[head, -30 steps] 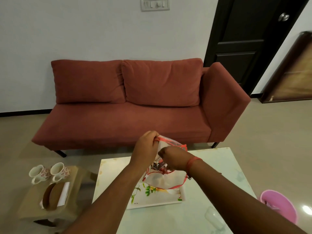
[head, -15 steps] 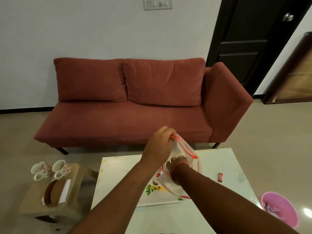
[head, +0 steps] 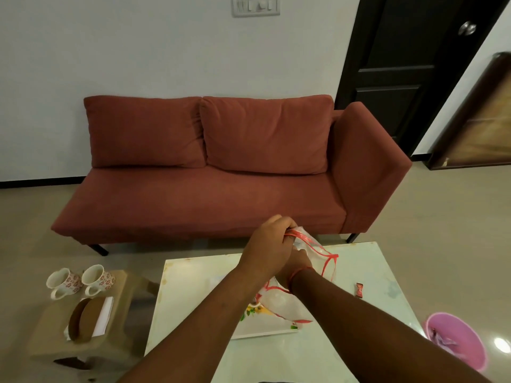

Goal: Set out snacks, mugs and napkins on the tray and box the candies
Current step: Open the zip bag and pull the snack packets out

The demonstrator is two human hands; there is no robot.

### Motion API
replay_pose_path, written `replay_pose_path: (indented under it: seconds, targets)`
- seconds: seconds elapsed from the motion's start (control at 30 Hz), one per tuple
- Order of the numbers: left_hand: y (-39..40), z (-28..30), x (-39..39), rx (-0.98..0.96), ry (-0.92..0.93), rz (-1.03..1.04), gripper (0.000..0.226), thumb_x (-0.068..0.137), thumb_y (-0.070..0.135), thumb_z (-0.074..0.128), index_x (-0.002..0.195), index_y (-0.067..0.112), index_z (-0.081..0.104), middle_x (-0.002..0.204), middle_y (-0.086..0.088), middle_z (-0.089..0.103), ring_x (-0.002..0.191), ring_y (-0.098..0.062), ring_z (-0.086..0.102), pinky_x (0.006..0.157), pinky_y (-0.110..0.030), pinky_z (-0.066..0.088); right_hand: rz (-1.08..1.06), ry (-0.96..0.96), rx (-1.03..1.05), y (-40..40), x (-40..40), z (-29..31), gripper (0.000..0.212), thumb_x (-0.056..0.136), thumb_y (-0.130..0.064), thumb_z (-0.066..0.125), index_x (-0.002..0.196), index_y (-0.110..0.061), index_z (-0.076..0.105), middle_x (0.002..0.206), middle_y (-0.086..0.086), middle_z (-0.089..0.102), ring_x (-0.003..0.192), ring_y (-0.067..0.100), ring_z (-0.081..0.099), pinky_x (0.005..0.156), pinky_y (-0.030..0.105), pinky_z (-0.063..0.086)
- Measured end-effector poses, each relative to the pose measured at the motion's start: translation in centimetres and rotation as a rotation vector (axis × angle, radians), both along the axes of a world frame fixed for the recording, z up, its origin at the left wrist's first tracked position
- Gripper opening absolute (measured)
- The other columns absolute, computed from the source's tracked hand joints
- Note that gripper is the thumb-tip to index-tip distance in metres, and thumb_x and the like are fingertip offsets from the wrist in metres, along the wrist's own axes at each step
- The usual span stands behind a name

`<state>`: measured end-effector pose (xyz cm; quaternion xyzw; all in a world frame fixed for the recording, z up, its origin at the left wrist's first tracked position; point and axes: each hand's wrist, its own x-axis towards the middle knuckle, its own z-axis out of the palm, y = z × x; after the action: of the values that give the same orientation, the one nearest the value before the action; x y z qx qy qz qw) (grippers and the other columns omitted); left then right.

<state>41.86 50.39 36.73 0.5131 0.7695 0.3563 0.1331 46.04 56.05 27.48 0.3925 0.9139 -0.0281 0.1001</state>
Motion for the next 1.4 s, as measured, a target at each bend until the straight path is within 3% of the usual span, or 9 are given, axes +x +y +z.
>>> replay_pose_path:
  seconds: [0.07,0.17,0.27,0.47,0.83,0.97,1.17,1.27,1.4]
  targets:
    - [0.3,-0.5,-0.3,-0.045,0.018,0.012,0.014,0.096,0.015,0.055,0.104,0.021,0.064,0.105,0.005,0.062,0.088,-0.007,0.055,0.071,-0.016,0.045,-0.099,0.075,-0.005,0.0,-0.7,0.6,0.040,0.102,-0.012,0.040,0.141,-0.007,0.039,0.142,0.013,0.046,0.133,0.030,0.043,0.108,0.035,0.040]
    - [0.7,-1.5,-1.0,-0.114,0.035,0.043,0.013,0.094,0.015,0.058,0.102,0.024,0.063,0.107,0.007,0.060,0.089,-0.008,0.055,0.070,-0.018,0.044,0.098,-0.002,-0.199,0.7,0.1,1.3,0.036,0.102,-0.012,0.044,0.136,-0.008,0.052,0.139,0.014,0.055,0.132,0.031,0.049,0.106,0.037,0.039]
    - [0.7,-2.5,-2.0,-0.180,0.024,0.094,0.012,0.093,0.015,0.059,0.097,0.027,0.061,0.104,0.008,0.059,0.086,-0.010,0.056,0.067,-0.022,0.046,0.212,-0.097,-0.125,0.5,0.7,2.1,0.035,0.098,-0.011,0.047,0.132,-0.010,0.057,0.138,0.014,0.056,0.130,0.032,0.050,0.109,0.040,0.038]
    - [-0.2,-4.3,-4.7,-0.229,-0.006,0.170,0.013,0.091,0.020,0.061,0.081,0.028,0.058,0.095,0.002,0.062,0.076,-0.014,0.057,0.057,-0.025,0.041,0.369,0.025,-0.027,0.3,3.1,3.0,0.036,0.099,-0.012,0.042,0.132,-0.014,0.054,0.127,0.018,0.054,0.113,0.039,0.057,0.085,0.046,0.052]
    - [-1.7,-6.8,-6.4,-0.328,-0.142,0.283,0.017,0.093,0.017,0.057,0.078,0.023,0.062,0.078,0.002,0.064,0.070,-0.015,0.058,0.058,-0.028,0.045,0.606,0.227,0.014,1.6,6.0,3.8,0.058,0.099,-0.012,0.048,0.151,-0.029,0.029,0.142,0.013,0.048,0.122,0.036,0.051,0.093,0.045,0.054]
    - [-2.4,-7.3,-7.4,-0.336,-0.244,0.337,0.017,0.091,0.017,0.061,0.076,0.025,0.062,0.077,0.004,0.065,0.072,-0.013,0.059,0.056,-0.024,0.041,0.698,0.300,-0.045,2.1,6.9,4.5,0.059,0.095,-0.009,0.054,0.148,-0.029,0.037,0.139,0.012,0.051,0.116,0.031,0.055,0.088,0.038,0.053]
    - [-2.6,-7.4,-7.1,-0.303,-0.265,0.331,0.020,0.088,0.014,0.066,0.074,0.026,0.060,0.077,0.003,0.066,0.074,-0.016,0.062,0.066,-0.031,0.051,0.517,0.551,-0.269,2.2,7.6,5.3,0.051,0.094,-0.014,0.056,0.143,-0.028,0.050,0.146,-0.001,0.050,0.125,0.021,0.053,0.101,0.030,0.047]
    - [-2.7,-7.6,-7.1,-0.316,-0.297,0.320,0.022,0.088,0.018,0.068,0.070,0.026,0.059,0.070,0.006,0.063,0.066,-0.011,0.056,0.059,-0.024,0.047,0.333,0.705,-0.411,2.6,7.8,5.5,0.055,0.085,-0.005,0.054,0.136,-0.026,0.058,0.139,-0.005,0.057,0.124,0.013,0.053,0.103,0.026,0.046]
    - [-3.0,-8.1,-6.9,-0.223,-0.219,0.309,0.027,0.092,-0.004,0.047,0.072,0.009,0.061,0.079,-0.009,0.057,0.079,-0.023,0.047,0.075,-0.034,0.041,0.154,0.957,-0.578,2.3,7.3,5.6,0.049,0.086,-0.003,0.054,0.126,-0.029,0.063,0.120,-0.014,0.066,0.109,0.001,0.060,0.088,0.009,0.047]
